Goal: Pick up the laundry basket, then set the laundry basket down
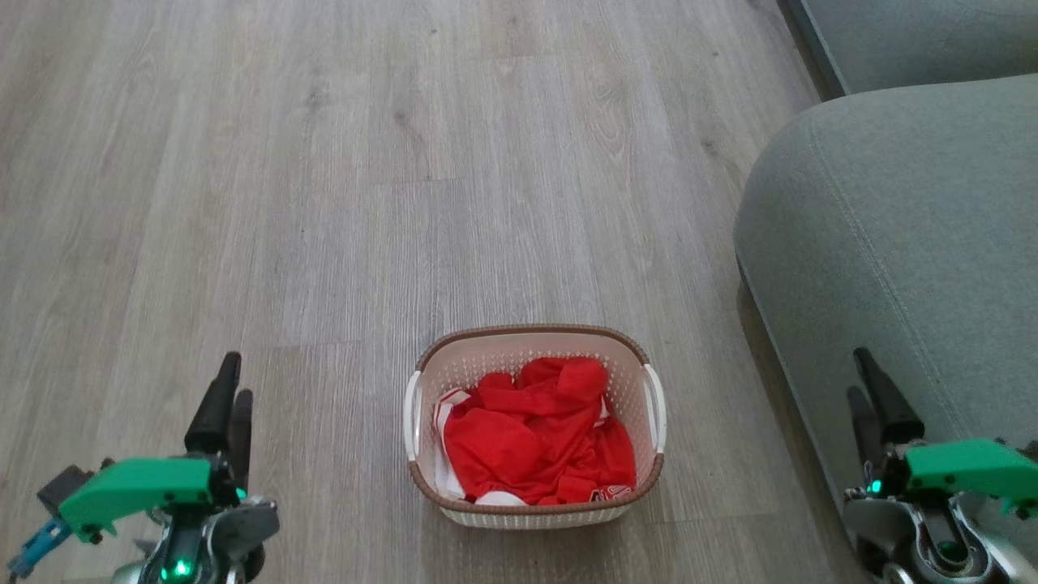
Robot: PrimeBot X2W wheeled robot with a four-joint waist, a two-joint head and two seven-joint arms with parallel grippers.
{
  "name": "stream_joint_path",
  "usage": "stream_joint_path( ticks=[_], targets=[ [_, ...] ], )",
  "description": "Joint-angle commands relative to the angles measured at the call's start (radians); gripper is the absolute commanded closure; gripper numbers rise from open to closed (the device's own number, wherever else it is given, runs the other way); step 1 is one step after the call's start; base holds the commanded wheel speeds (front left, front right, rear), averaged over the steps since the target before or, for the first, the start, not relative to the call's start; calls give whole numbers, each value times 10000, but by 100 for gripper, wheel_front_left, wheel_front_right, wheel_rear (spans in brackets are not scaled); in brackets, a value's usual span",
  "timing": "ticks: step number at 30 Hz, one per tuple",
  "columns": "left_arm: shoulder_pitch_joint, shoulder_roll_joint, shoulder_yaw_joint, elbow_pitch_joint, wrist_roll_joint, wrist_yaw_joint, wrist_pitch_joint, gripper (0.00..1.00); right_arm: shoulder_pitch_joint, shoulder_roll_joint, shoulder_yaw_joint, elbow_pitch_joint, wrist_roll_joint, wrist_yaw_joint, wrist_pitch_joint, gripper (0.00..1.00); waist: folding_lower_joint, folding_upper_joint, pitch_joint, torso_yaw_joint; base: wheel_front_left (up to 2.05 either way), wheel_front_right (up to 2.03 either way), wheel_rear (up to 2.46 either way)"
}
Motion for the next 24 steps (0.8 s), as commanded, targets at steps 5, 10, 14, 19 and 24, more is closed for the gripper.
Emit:
stream_joint_path(
  ticks=[5, 10, 14, 19, 24],
  targets=[
    [-666, 353, -82, -464, 595, -123, -239, 0, -679, -65, -347, -306, -937, -3, -14, 0, 0, 0, 16, -1, 0, 0, 0],
    [-800, 493, -192, -568, 1463, -160, -430, 0, -785, 20, -532, -449, -2211, -4, -16, 0, 0, 0, 36, 13, 0, 0, 0],
    [-900, 532, -187, -713, 2175, -159, -548, 0, -862, 96, -667, -588, -3268, -4, -18, 0, 0, 0, 48, 25, 0, 0, 0],
    [-984, 604, -220, -915, 3186, -130, -689, 0, -952, 155, -788, -734, -4649, -5, -21, 0, 0, 0, 76, 29, 0, 0, 0],
    [-1033, 685, -270, -1084, 4141, -65, -829, 0, -1008, 320, -944, -916, -5956, -5, -23, 0, 0, 0, 101, 14, 0, 0, 0]
  ],
)
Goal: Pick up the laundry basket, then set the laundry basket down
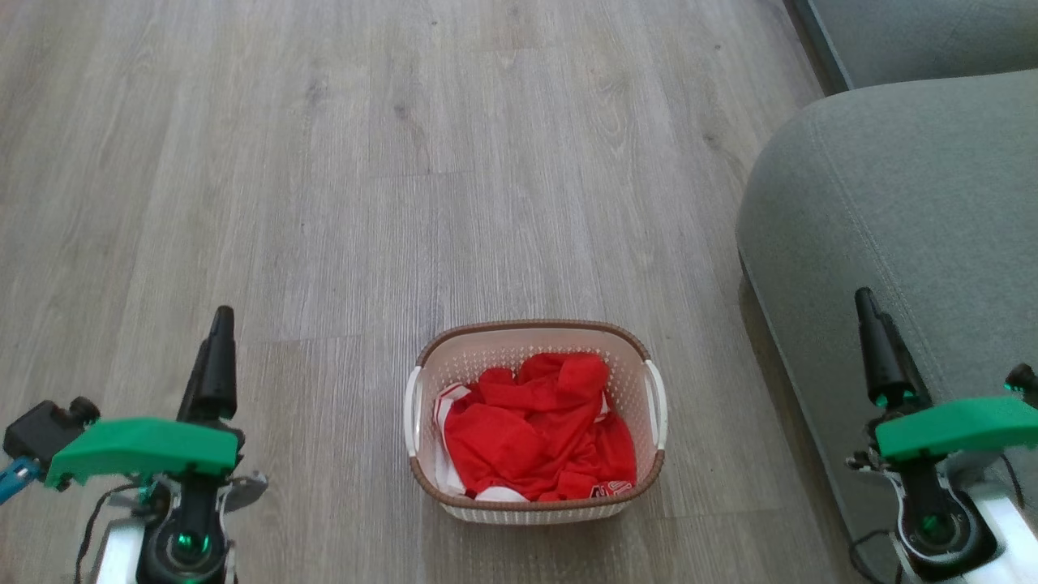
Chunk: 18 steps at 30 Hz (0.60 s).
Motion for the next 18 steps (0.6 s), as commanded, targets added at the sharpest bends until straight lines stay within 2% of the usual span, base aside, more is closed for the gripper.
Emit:
stream_joint_path(
  ticks=[1, 18],
  targets=[
    [-650, 291, 66, -485, 514, 46, -153, 0, -643, -23, -153, -420, -700, -5, -24, 0, 0, 0, 9, -4, 0, 0, 0],
    [-683, 571, -358, -783, 3438, 187, -627, 0, -700, 438, -759, -339, -4179, -7, 32, 0, 0, 0, 7, 106, 0, 0, 0]
  ],
)
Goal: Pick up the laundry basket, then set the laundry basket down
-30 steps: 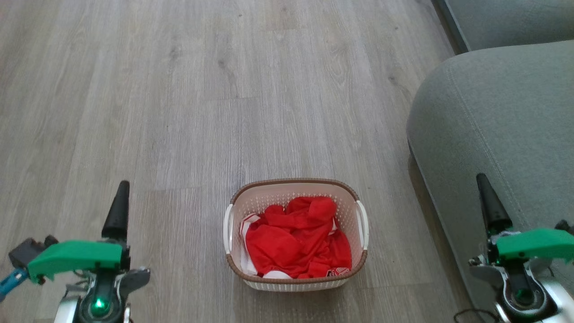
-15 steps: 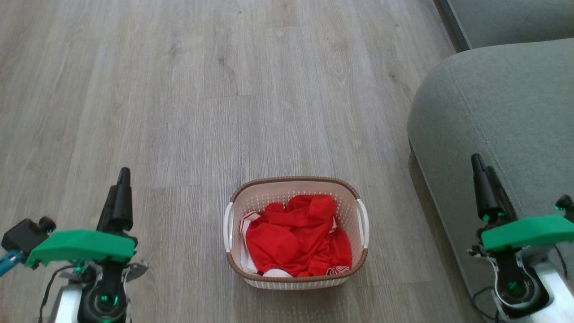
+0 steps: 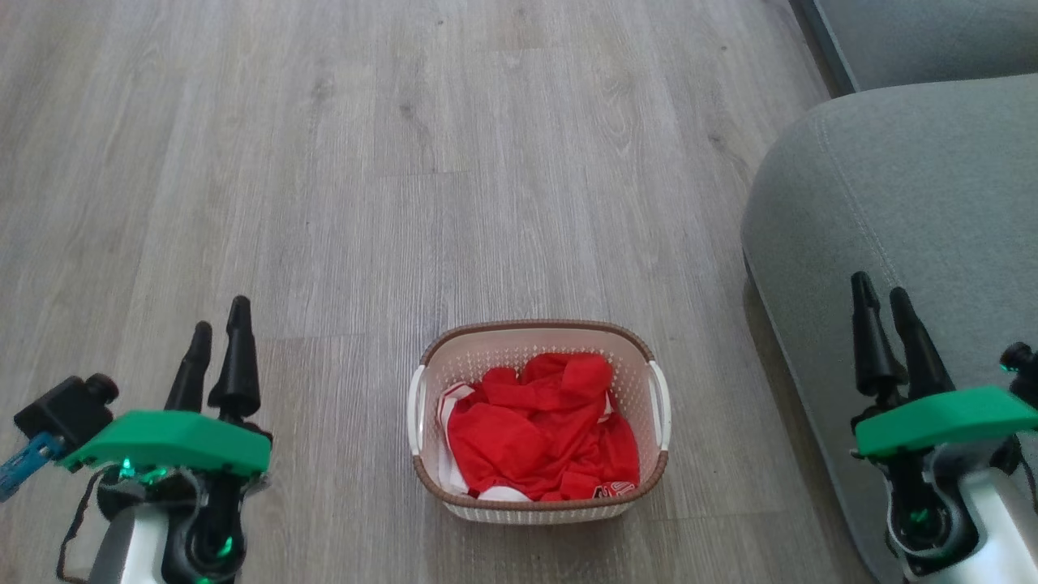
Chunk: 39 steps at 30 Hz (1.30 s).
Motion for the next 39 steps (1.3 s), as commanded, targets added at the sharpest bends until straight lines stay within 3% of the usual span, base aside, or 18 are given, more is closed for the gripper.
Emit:
stream_joint_path(
  ticks=[1, 14, 39],
  targets=[
    [-653, 320, 144, -423, 356, 31, -125, 0, -531, -58, -82, -257, -415, -7, 46, 0, 0, 0, -4, 4, 0, 0, 0],
    [-521, 484, -365, -282, 2252, 137, -488, 0, -515, 323, -417, 358, -2430, -9, 396, 0, 0, 0, 0, 20, 0, 0, 0],
    [-518, 469, -868, 429, 4527, 293, -716, 0, -604, 792, -421, 1205, -5634, -11, 564, 0, 0, 0, 20, 126, 0, 0, 0]
  ],
)
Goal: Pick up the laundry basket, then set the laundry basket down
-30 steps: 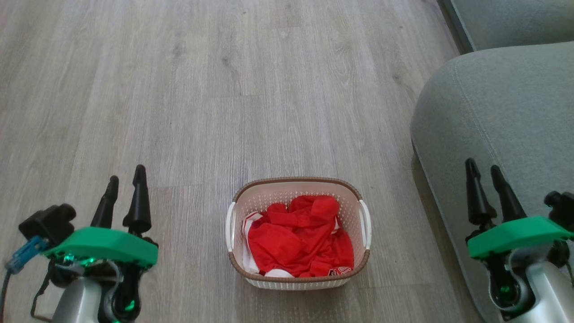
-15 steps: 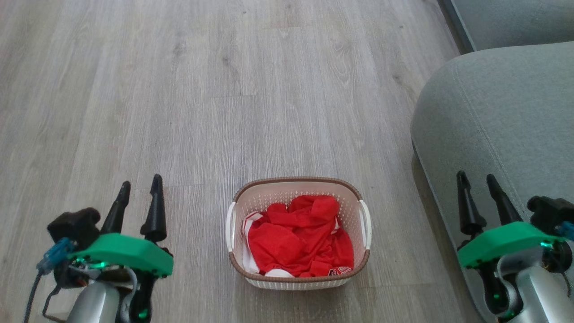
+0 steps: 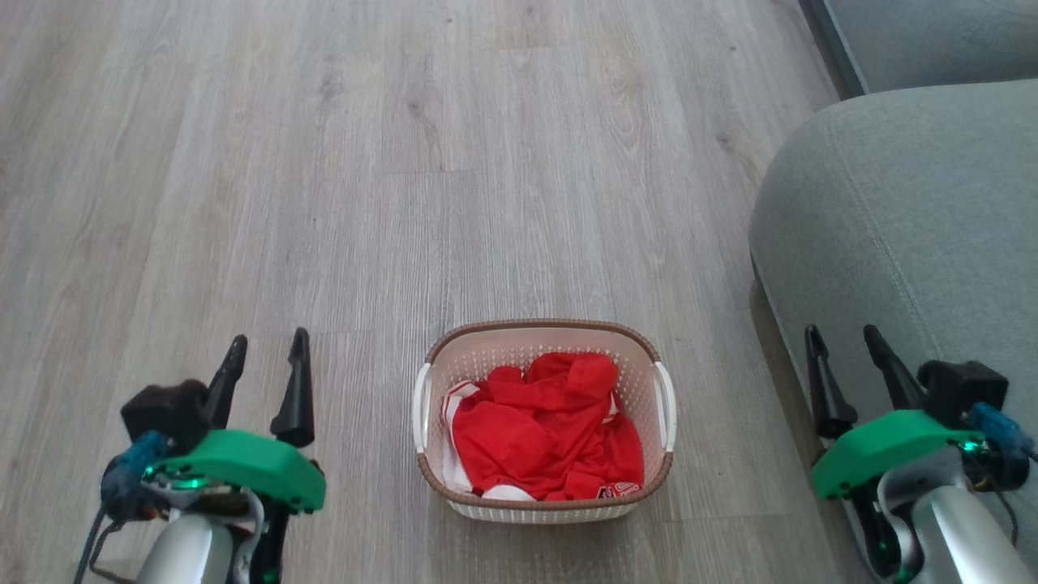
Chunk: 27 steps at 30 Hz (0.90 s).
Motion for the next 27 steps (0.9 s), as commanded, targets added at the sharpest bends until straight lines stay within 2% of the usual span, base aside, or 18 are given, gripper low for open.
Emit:
stream_joint_path(
  ticks=[1, 19, 27],
  targets=[
    [-537, 195, 258, -274, 293, 48, -113, 0, -571, 61, 92, -228, -417, -11, 40, 0, 0, 0, -6, 21, 0, 0, 0],
    [-661, 290, -67, -56, 1937, 173, -373, 0, -712, 454, -324, 22, -2832, -13, 102, 0, 0, 0, 30, 132, 0, 0, 0],
    [-668, 292, -49, -22, 1837, 233, -288, 0, -710, 560, -399, 74, -2659, -13, 50, 0, 0, 0, 49, 114, 0, 0, 0]
  ],
)
